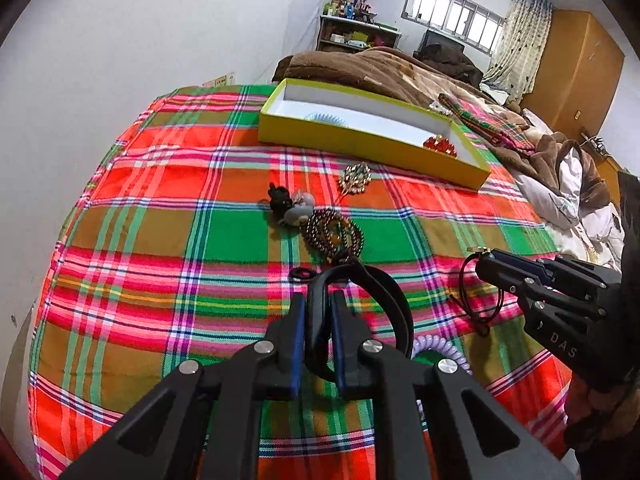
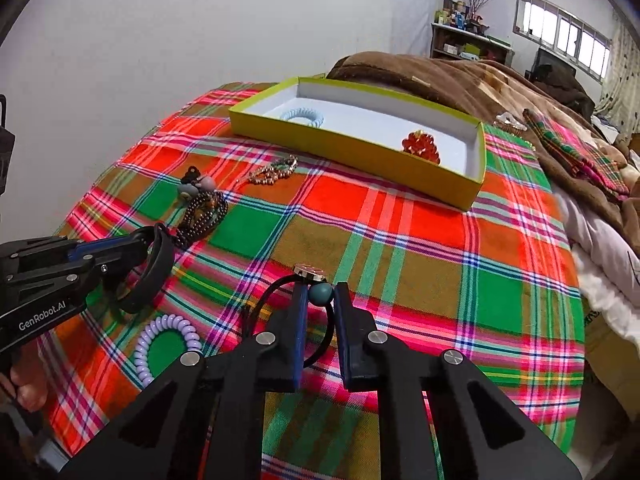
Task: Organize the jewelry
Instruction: 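Carry the black band and cord bracelet into the white box and release both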
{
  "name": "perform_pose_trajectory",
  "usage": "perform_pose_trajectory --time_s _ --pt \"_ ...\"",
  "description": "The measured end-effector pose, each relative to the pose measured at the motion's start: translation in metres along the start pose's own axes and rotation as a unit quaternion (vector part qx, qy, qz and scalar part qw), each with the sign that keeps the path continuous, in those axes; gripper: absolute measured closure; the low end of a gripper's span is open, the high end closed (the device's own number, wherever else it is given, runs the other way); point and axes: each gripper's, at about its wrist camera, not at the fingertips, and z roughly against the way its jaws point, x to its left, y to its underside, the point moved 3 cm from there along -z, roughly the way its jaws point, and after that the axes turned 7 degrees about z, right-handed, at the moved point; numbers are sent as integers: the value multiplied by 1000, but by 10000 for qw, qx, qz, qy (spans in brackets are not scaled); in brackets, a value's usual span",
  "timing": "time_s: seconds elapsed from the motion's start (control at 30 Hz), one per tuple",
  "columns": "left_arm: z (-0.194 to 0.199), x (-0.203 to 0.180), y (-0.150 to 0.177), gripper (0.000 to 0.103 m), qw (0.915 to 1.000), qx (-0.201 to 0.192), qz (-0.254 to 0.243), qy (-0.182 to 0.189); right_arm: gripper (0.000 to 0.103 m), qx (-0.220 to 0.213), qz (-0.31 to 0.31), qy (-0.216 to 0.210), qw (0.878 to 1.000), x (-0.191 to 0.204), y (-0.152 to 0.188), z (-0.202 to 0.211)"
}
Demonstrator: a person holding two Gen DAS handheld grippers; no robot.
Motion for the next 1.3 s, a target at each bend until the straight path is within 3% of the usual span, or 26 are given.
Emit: perform_pose_trajectory --time_s 0.73,1.3 --pt "15 -16 -50 90 9991 -320 -83 275 90 -398 -140 93 9991 -27 -32 22" --pt "-27 -32 -117 90 9977 -362 -308 483 89 -501 -282 259 9980 -76 -84 -11"
